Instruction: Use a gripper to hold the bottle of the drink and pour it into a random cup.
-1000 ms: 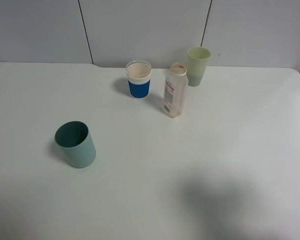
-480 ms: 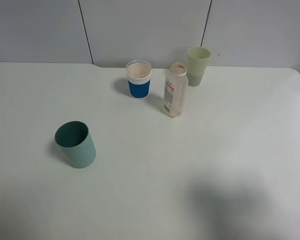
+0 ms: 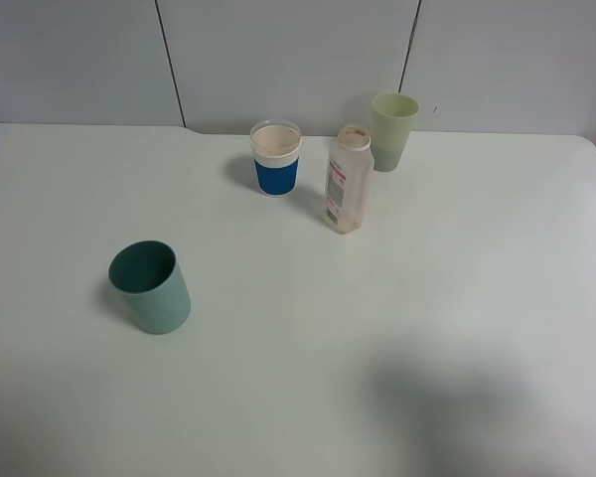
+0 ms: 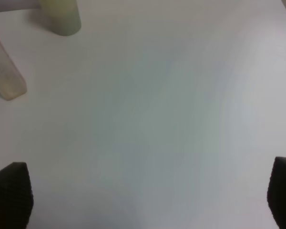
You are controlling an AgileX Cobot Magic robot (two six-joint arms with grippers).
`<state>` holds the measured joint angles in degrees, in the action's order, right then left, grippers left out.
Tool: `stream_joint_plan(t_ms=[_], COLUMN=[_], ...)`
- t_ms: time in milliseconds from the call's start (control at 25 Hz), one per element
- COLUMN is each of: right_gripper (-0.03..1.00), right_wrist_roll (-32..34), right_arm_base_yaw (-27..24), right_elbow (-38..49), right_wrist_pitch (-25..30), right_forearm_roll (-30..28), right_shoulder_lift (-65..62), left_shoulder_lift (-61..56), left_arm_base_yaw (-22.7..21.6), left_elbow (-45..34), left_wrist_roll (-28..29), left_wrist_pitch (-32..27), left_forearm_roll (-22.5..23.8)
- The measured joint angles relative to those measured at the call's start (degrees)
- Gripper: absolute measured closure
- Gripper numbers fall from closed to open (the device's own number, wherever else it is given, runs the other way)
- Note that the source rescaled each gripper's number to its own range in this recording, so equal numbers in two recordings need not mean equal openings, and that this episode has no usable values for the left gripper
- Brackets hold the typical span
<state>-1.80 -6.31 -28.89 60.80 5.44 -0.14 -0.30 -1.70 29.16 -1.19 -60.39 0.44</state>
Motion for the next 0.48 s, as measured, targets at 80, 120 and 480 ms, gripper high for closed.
stream_joint_plan(t_ms=[80,120,480], right_gripper=[-0.03,-0.03,-0.03], right_wrist_roll=[0.97,1.17,1.80], right_arm_base_yaw=[0.00,0.00,0.00], right_elbow=[0.00,0.00,0.00], right_wrist_pitch=[-0.02,-0.02,-0.13], right_forearm_roll=[-0.49,-0.78,-1.09], right_shoulder_lift=[0.00,0.00,0.00], left_shoulder_lift=[0.00,0.00,0.00], left_arm_base_yaw=[0.00,0.00,0.00], left_elbow=[0.00,0.00,0.00], left_wrist_roll=[0.00,0.00,0.00], left_wrist_pitch=[0.00,0.00,0.00], left_forearm_roll=[0.00,0.00,0.00])
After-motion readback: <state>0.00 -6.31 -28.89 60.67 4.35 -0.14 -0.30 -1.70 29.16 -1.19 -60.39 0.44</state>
